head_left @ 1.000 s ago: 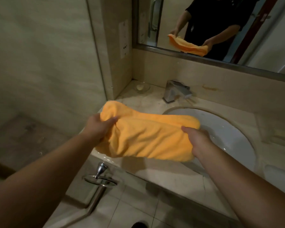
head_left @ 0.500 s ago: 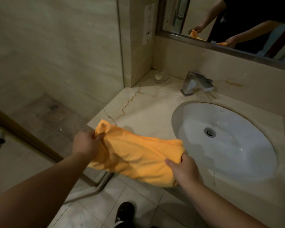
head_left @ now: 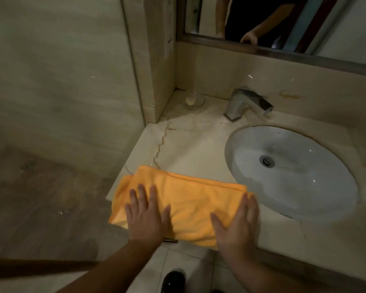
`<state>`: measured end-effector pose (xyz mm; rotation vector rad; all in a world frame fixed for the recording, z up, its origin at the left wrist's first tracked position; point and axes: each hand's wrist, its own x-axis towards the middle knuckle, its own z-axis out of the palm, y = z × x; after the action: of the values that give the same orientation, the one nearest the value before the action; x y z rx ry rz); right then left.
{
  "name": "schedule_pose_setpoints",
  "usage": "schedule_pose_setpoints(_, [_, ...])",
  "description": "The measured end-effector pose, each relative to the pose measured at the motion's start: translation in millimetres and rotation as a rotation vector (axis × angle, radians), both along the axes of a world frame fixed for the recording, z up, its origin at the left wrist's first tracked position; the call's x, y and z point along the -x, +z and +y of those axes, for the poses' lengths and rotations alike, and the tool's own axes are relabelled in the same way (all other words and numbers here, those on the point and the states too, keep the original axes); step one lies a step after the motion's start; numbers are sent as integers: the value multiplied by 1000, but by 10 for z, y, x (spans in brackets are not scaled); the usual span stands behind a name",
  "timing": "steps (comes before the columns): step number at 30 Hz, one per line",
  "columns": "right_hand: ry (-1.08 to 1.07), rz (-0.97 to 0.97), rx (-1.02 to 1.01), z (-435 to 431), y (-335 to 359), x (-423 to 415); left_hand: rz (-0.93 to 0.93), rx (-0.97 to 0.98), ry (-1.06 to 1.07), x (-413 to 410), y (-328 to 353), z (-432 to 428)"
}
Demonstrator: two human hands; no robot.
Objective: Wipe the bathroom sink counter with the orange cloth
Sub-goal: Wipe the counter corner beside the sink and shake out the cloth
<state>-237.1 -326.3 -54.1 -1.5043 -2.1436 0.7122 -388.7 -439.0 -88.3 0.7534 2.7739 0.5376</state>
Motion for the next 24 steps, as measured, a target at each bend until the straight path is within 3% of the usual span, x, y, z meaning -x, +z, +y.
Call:
schedule_pose_setpoints(1, [104,-116,-52,-74,-32,73,16,64,-44,-10,-57,-5])
schedule_pose_setpoints(3, [249,-382,46,-112,-67,231,52,140,-84,62,-86,39])
schedule_pose_setpoints(7, [193,-614,140,-29,-105,448,33,214,-59,213,-58,208])
schedule_pose_setpoints(15, [178,-646,191,92,-198,582,-37,196,-103,329,-10,384])
schedule_pose_setpoints(24, [297,-534,224,419,-67,714,-26,214,-62,498,73,702])
